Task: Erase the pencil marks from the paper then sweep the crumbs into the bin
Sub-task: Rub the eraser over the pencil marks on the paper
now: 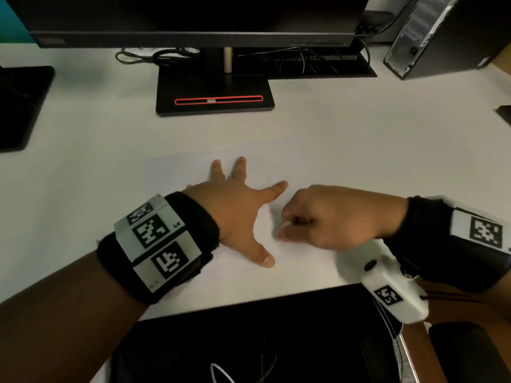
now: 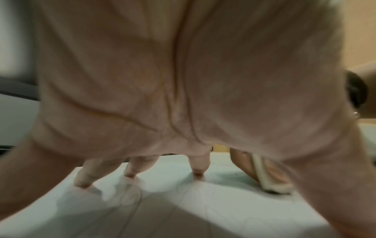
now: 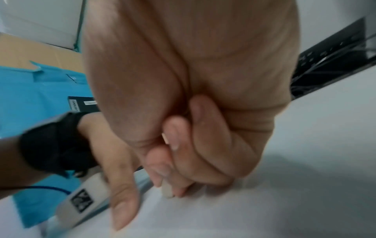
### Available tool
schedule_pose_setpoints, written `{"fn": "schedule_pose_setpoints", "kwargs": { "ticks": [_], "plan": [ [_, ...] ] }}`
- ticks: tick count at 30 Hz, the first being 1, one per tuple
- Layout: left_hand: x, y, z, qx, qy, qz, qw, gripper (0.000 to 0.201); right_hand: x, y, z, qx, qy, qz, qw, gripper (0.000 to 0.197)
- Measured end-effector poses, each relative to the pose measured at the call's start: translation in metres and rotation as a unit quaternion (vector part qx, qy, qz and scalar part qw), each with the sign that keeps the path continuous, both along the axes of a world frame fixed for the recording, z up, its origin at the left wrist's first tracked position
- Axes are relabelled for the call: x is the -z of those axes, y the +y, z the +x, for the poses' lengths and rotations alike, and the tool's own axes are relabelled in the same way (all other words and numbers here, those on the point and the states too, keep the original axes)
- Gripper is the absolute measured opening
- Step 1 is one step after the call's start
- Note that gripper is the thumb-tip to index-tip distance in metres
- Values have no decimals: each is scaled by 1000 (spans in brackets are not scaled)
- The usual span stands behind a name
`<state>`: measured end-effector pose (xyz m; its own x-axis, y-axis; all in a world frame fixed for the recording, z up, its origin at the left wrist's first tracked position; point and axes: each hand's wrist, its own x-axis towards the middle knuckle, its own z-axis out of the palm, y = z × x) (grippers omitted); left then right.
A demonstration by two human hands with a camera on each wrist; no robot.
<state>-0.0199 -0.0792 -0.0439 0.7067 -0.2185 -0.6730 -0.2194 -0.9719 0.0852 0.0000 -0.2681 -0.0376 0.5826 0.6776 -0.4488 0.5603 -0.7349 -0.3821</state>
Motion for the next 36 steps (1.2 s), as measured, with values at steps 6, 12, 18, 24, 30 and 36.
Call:
{"fn": "schedule_pose_setpoints", "kwargs": {
  "ticks": [6,12,18,24,30,36],
  "plan": [
    [-2,0,-1,-4,4,0,1000,129,-3,-3,17,36,-14,19,999,42],
    [-2,-1,0,-3,7,7,1000,129,-3,-4,18,34,-16,1,999,44],
    [-2,-2,1,-2,9,11,1000,129,-2,1,6,-5,2,5,1000,42],
    [-3,-1,1,-7,12,10,1000,129,-1,-5,26,52,-32,19,998,39],
    [-3,-1,0,-7,14,11,1000,129,0,-4,29,57,-25,26,998,46],
    [-4,-3,1,-13,25,12,1000,129,2,2,21,24,19,30,999,38]
  ]
}}
